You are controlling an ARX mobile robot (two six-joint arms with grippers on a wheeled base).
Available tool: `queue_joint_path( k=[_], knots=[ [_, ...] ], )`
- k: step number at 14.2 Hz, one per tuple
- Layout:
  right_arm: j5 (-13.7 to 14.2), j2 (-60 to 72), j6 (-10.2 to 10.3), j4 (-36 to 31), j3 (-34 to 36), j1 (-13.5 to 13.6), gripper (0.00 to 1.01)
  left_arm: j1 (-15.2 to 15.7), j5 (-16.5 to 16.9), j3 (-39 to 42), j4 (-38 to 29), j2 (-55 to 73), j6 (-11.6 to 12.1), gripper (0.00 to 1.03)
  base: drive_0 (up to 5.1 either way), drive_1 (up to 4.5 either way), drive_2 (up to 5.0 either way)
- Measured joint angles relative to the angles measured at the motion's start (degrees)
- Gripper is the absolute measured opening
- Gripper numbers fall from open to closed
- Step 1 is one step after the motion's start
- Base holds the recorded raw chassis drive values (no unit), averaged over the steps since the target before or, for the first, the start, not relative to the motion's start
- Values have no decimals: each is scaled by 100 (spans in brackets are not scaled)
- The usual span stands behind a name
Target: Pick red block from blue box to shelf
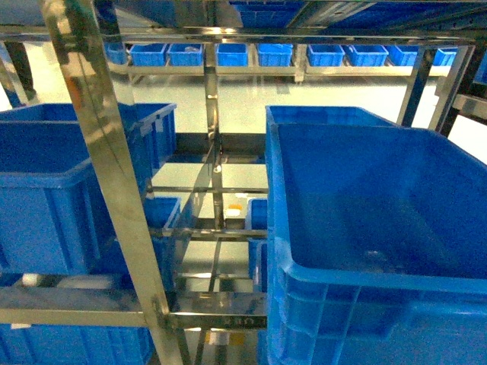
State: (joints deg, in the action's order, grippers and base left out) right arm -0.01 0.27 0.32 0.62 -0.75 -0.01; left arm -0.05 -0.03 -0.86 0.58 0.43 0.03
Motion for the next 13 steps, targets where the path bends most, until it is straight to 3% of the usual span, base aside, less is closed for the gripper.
queue_joint_path(
  k=[13],
  knots=[
    [0,-2,0,-35,0,0,29,0,0,0,-35,-11,0,98,0,0,0]
  ],
)
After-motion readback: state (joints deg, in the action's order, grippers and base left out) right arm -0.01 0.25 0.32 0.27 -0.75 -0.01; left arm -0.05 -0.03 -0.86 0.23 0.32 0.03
